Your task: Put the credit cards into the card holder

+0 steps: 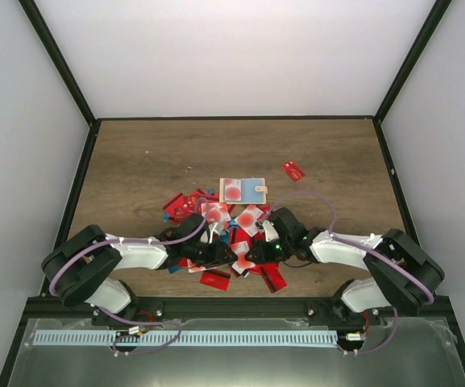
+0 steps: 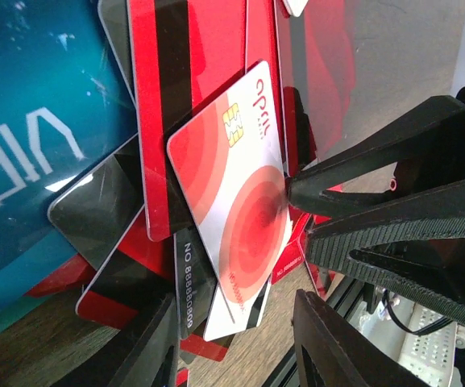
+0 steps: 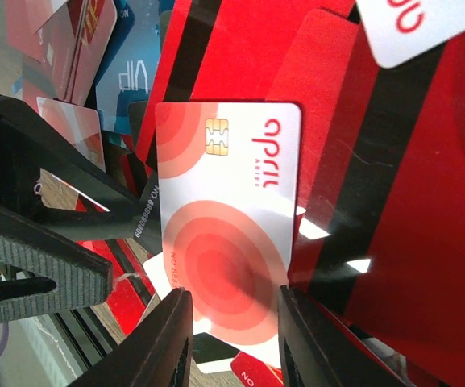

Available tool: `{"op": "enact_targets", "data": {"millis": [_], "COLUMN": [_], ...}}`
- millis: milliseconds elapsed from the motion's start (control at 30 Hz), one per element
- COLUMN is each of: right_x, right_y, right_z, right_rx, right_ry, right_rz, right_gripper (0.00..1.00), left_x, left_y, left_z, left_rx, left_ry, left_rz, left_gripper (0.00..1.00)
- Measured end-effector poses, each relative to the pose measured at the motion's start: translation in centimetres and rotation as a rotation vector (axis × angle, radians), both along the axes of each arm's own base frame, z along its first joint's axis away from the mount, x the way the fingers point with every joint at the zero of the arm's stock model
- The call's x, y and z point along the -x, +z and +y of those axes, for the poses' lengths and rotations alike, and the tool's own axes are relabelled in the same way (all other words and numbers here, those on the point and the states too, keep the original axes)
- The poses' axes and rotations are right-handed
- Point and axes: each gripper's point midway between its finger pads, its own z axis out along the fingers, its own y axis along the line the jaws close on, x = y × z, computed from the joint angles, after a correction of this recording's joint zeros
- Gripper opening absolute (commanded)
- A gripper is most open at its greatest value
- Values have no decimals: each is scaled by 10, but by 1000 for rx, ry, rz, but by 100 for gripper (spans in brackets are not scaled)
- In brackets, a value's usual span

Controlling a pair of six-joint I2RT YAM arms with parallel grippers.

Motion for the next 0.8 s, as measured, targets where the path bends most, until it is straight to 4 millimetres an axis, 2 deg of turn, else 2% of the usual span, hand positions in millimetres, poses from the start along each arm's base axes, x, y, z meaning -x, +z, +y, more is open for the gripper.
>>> {"op": "enact_targets", "data": {"millis": [633, 800], "right_x": [4, 6], "right_y": [-2, -2], "right_z": [16, 19], "right_rx": [-91, -106], "right_ry": [58, 71], "right_rz": [36, 47], "right_gripper": [27, 27], "left_x": [-11, -13], "left_y": [-3, -5], "left_z": [3, 2], "left_rx": [-15, -14], "left_ry": [73, 75], "left_rz": [-51, -63], "left_gripper": [36, 31]}}
